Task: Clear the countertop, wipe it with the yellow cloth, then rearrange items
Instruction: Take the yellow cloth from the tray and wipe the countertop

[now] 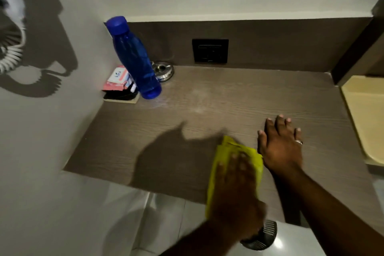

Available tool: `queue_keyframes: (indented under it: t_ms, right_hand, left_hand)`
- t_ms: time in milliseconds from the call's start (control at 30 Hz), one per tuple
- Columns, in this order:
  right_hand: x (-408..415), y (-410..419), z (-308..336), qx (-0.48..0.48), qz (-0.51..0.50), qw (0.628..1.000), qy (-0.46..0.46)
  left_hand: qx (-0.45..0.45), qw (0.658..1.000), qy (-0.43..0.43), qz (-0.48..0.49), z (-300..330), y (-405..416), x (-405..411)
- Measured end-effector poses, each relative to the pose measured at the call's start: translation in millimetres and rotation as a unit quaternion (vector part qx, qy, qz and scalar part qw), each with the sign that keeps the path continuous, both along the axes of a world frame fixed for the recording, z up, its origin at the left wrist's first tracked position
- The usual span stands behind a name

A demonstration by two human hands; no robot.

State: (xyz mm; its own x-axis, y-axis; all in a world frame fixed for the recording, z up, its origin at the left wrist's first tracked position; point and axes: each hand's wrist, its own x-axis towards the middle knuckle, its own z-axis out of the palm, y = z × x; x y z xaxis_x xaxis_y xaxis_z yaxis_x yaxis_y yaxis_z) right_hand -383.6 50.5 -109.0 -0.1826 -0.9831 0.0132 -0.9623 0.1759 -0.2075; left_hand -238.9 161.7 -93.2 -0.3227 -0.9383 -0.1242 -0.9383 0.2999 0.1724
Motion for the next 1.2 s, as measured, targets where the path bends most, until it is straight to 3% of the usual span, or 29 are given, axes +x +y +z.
queue_keyframes:
  t_ms: [167,267,367,433,567,700,800,900,1067,1200]
  right_hand:
    - [-1,2,4,-0.005,0.0,1.0,-0.002]
    - [-1,2,6,-0.004,0.001,1.0,-0.007]
    - [-1,1,4,0.004,-0.001,1.0,-0.008]
    - [-1,0,3,0.01,-0.006,1.0,-0.006]
    - [-1,-1,2,0.015,-0.012,1.0,-0.005]
    - [2,-3,-1,0.018,-0.018,1.0,0.001]
    - [2,-5,-3,0.018,-0.018,1.0,0.009]
    - [2,-5,-4,0.015,-0.018,1.0,0.011]
    - [4,-4,-4,0.008,-0.015,1.0,0.018]
    - [5,-3,-5,-0.004,-0.019,1.0,0.02]
  left_hand:
    - [-0.021,0.996,0.005,-0.086,3,-9,22]
    - [-0.053,0.996,0.041,-0.064,1,-29,72]
    - [-0.101,0.993,0.045,0.033,4,-52,140]
    - [-0.052,0.99,0.039,0.127,10,-65,197]
    - [0.016,0.951,-0.035,0.308,14,-96,294]
    - [-0.037,0.906,-0.019,0.42,8,-136,300]
    - [0.001,0.883,0.026,0.468,3,-152,271]
    - [0.02,0.907,0.036,0.418,3,-163,215]
    - [0.008,0.982,0.01,0.187,-5,-177,100]
    - [-0.024,1.0,-0.017,-0.006,-5,-207,88]
